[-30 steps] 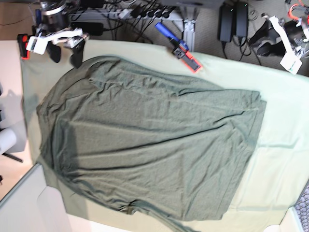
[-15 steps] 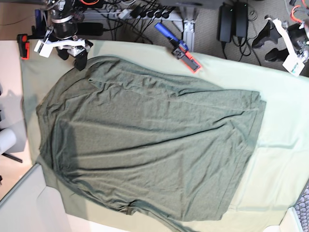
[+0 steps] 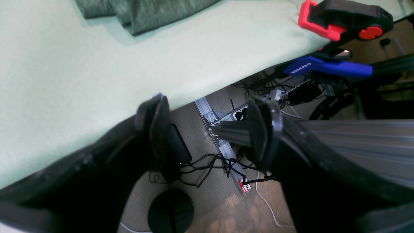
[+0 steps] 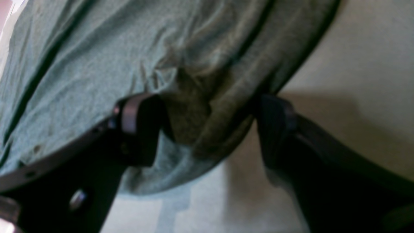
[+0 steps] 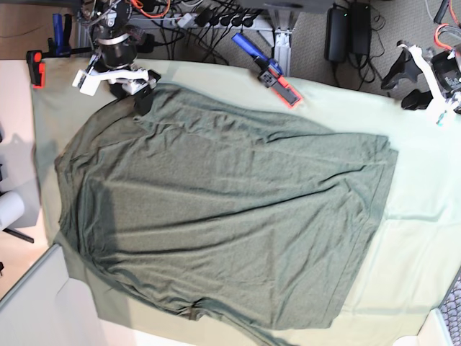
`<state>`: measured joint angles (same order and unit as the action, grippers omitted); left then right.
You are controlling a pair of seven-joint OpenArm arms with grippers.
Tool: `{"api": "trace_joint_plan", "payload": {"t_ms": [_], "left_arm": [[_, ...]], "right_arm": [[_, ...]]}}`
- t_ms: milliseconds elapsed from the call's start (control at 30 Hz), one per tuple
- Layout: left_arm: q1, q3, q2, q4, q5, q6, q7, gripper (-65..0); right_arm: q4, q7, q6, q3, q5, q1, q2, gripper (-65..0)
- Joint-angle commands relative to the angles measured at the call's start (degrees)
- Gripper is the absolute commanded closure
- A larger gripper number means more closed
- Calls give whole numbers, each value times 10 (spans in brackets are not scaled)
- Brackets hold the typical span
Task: Fold the T-shirt properly
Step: 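Lower the right gripper and grasp the green shirt's edge, then lower the left gripper and grasp the shirt's opposite edge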
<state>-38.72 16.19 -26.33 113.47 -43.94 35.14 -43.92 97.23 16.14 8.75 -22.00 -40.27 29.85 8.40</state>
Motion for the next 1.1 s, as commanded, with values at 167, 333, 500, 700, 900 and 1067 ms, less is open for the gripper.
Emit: {"api": "trace_joint_plan", "payload": {"t_ms": [167,333,500,700,900,1067], "left_arm": [[4,4,-7,7,3,-16,17,-411],[29,4,-7,7,16,-37,21,-411],[62,4,-15,6,13,-41,22,-411],[106,-9,-21,-42,20,-43,29,-411],[144,-48,-24,-76,46,-43,39,-411],[169,-99,-24,-85,87,-46,52,-411]], "right_arm": [[7,0,4,0,14,1,-7,-325],[7,-11,4,-1,45,0,-7,-184],[7,-12,4,-1,71,0,-7,0],[7,-14,4,-1,84,0,-10,0],[7,-14,4,-1,95,1,-31,0],[7,-14,4,-1,96,1,-52,0]]}}
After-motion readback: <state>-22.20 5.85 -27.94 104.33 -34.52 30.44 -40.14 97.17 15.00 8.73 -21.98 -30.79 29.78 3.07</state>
